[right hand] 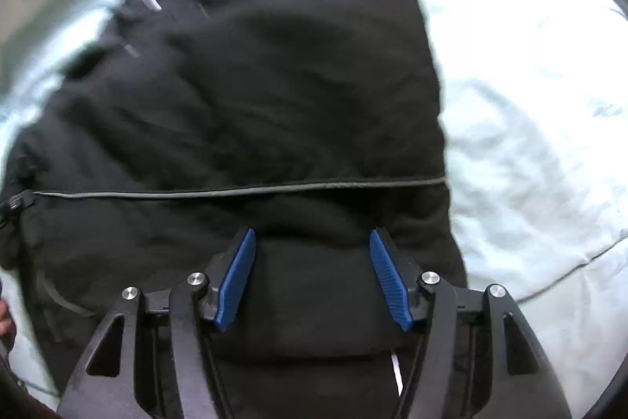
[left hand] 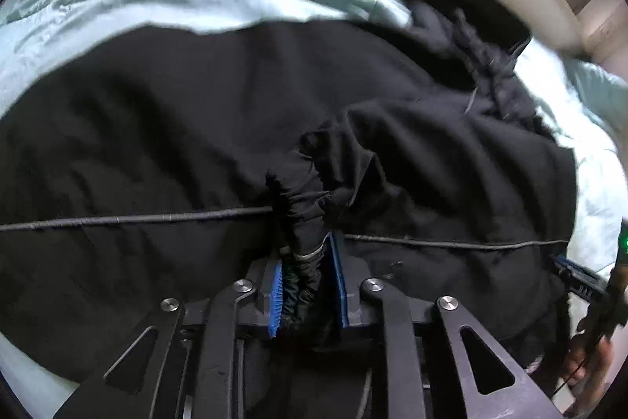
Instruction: Fold large clothes
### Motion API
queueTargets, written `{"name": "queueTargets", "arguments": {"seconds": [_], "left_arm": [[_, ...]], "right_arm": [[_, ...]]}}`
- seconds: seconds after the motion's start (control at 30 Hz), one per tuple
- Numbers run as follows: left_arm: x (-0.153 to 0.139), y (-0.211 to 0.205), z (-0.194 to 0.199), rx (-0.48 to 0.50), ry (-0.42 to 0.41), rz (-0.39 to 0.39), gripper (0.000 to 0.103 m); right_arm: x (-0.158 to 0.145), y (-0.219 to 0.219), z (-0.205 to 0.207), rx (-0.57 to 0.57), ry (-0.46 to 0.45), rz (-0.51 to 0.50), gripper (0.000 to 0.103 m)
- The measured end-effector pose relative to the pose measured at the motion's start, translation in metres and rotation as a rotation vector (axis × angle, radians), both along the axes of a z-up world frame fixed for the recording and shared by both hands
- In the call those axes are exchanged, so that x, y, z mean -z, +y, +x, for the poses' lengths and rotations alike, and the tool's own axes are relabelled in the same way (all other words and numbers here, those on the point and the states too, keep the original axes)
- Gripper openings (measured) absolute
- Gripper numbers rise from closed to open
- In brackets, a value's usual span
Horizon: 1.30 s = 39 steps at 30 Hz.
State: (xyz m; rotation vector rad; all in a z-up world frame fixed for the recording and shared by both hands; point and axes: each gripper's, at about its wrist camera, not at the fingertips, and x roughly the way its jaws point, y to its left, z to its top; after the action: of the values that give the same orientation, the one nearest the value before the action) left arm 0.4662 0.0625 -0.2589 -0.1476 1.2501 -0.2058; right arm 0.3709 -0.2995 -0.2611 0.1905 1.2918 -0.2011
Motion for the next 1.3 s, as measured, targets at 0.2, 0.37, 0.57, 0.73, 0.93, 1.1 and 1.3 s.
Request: {"name": "queueTargets", "arguments": {"seconds": [0.2, 0.37, 0.57, 0.73, 0.93, 1.1, 1.3], "left_arm": [[-0.042, 0.008, -0.012, -0.035, -0.086, 0.033, 0.033], [-0.102, -0.006, -0.021, -0.011, -0.249, 0.035, 0.036], [-0.046, -0.076, 0.005, 0.133, -0.097, -0.050, 0.036], [0.006, -0.075, 0.016, 0.073, 0.008, -0.025, 0.036], [-0.030, -0.055, -0.009, 0.050, -0.055, -0.043, 0.036], [-0.041, -0.039, -0.048, 0.062, -0.071, -0.131, 0.040], [-0.012, -0.042, -0.053, -0.005, -0.009, -0.084, 0.040]], "right_arm": [[-0.025, -0.003, 0.005, -0.014, -0.006, 0.017, 0.065], [-0.079, 0.001, 0.024, -0.047, -0.172, -0.013, 0.065], [-0.022, -0.001, 0.085, -0.043, -0.058, -0.017, 0.065], [-0.009, 0.002, 0.090, -0.060, -0.033, -0.039, 0.066], [-0.044, 0.006, 0.045, -0.057, -0.090, 0.021, 0.066], [-0.048, 0.027, -0.027, -0.052, -0.095, 0.007, 0.066], [-0.016, 0.036, -0.034, -0.029, 0.030, -0.036, 0.067]]}}
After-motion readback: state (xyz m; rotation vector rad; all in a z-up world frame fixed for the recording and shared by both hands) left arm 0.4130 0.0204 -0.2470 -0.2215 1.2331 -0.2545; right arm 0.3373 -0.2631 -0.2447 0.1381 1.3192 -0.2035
